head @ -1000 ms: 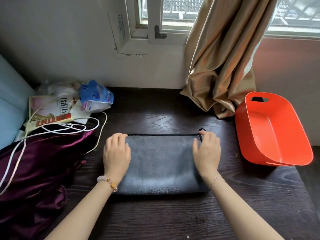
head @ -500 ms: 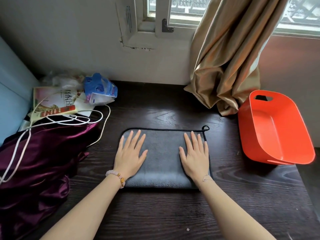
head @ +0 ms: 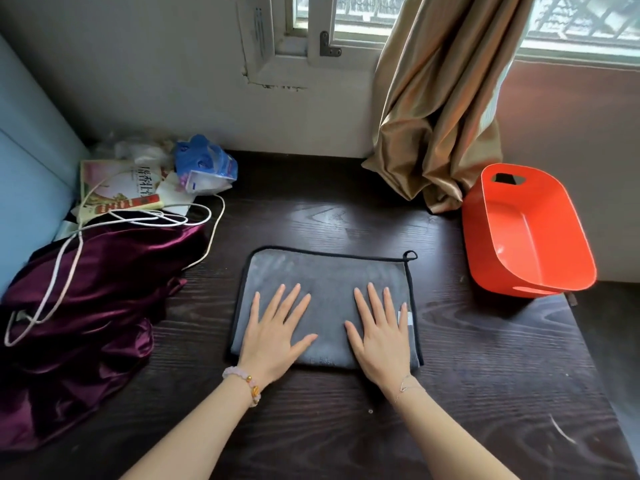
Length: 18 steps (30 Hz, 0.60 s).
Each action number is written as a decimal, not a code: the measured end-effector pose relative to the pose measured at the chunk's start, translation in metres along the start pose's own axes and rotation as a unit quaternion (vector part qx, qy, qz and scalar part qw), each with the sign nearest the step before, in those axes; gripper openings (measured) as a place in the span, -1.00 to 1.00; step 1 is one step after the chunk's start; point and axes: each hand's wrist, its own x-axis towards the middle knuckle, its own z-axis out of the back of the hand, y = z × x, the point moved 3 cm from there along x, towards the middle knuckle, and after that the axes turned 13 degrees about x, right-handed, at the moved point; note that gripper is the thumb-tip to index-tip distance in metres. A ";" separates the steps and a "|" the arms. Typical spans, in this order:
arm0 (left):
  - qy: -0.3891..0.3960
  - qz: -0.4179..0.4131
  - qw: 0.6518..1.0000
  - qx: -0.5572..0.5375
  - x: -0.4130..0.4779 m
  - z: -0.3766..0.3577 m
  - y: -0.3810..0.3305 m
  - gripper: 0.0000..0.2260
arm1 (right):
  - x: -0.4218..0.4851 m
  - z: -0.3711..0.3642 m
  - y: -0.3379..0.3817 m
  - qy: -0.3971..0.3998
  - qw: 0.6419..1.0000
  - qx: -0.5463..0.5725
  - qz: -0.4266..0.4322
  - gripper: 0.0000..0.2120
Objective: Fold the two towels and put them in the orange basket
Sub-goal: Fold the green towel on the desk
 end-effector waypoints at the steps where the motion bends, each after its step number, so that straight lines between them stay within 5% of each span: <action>1: 0.003 -0.005 1.000 -0.002 -0.008 0.000 -0.002 -0.40 | -0.009 0.000 0.001 0.000 1.000 0.001 0.001 -0.44; 18: 0.027 0.042 0.998 -0.025 -0.103 0.007 -0.053 -0.45 | -0.119 -0.007 0.042 0.033 0.999 0.017 0.016 -0.47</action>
